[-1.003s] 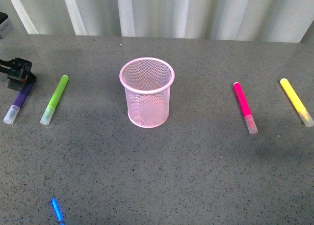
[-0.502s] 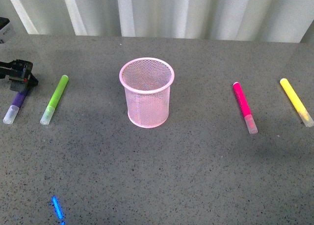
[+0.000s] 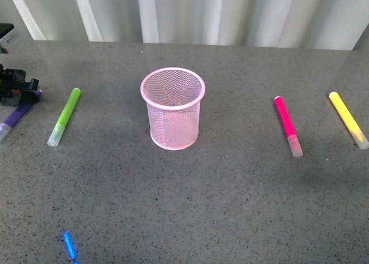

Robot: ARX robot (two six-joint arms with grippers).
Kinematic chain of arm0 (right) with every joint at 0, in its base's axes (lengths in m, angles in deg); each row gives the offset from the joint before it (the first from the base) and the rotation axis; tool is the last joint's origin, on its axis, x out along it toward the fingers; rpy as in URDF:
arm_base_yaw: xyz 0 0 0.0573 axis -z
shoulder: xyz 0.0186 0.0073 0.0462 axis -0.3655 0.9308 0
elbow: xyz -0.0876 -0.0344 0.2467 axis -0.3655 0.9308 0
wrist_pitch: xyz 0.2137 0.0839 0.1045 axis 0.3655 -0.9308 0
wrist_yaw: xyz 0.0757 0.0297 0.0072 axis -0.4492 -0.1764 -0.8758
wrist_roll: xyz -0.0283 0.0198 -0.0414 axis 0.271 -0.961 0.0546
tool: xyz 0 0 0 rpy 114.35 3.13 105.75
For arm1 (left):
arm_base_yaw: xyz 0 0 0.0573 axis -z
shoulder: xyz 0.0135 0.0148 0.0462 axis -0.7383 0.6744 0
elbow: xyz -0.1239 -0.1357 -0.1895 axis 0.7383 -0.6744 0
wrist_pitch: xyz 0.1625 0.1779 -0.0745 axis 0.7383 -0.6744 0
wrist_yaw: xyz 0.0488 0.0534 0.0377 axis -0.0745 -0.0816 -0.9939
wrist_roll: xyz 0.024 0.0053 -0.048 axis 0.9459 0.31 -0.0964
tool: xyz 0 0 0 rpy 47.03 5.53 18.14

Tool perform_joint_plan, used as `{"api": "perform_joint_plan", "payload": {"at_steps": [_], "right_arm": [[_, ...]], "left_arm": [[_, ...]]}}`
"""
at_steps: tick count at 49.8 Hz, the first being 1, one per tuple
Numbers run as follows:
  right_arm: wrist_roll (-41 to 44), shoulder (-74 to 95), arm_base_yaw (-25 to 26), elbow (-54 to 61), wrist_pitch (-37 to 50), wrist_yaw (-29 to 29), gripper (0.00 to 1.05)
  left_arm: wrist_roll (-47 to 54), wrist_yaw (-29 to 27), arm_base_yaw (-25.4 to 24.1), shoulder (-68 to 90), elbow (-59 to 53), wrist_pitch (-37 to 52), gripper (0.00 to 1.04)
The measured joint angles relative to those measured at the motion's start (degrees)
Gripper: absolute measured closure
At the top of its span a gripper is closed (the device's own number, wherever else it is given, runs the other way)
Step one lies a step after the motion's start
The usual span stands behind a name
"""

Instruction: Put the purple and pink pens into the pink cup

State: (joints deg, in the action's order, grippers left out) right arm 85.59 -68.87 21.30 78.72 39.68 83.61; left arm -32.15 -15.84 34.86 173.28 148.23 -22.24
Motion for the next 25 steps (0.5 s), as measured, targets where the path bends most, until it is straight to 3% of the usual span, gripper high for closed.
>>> {"api": "perform_joint_plan", "payload": {"at_steps": [4, 9, 12, 18, 25], "right_arm": [[0.0, 0.0, 0.0, 0.0, 0.0, 0.0, 0.07], [0.0, 0.0, 0.0, 0.0, 0.0, 0.0, 0.07], [0.0, 0.0, 0.0, 0.0, 0.0, 0.0, 0.07], [0.0, 0.0, 0.0, 0.0, 0.0, 0.0, 0.07], [0.0, 0.0, 0.0, 0.0, 0.0, 0.0, 0.07]], "left_arm": [[-1.5, 0.3, 0.0, -0.6, -0.1, -0.6, 0.92], [-4.0, 1.2, -0.1, -2.3, -0.7, -0.3, 0.92], [-8.0, 4.8, -0.1, -4.8, -1.8, 2.1, 0.92], [-21.1, 11.6, 1.5, -15.0, -8.0, 16.6, 0.92], [-31.6, 9.2, 7.9, -24.2, -16.9, 33.9, 0.92]]}}
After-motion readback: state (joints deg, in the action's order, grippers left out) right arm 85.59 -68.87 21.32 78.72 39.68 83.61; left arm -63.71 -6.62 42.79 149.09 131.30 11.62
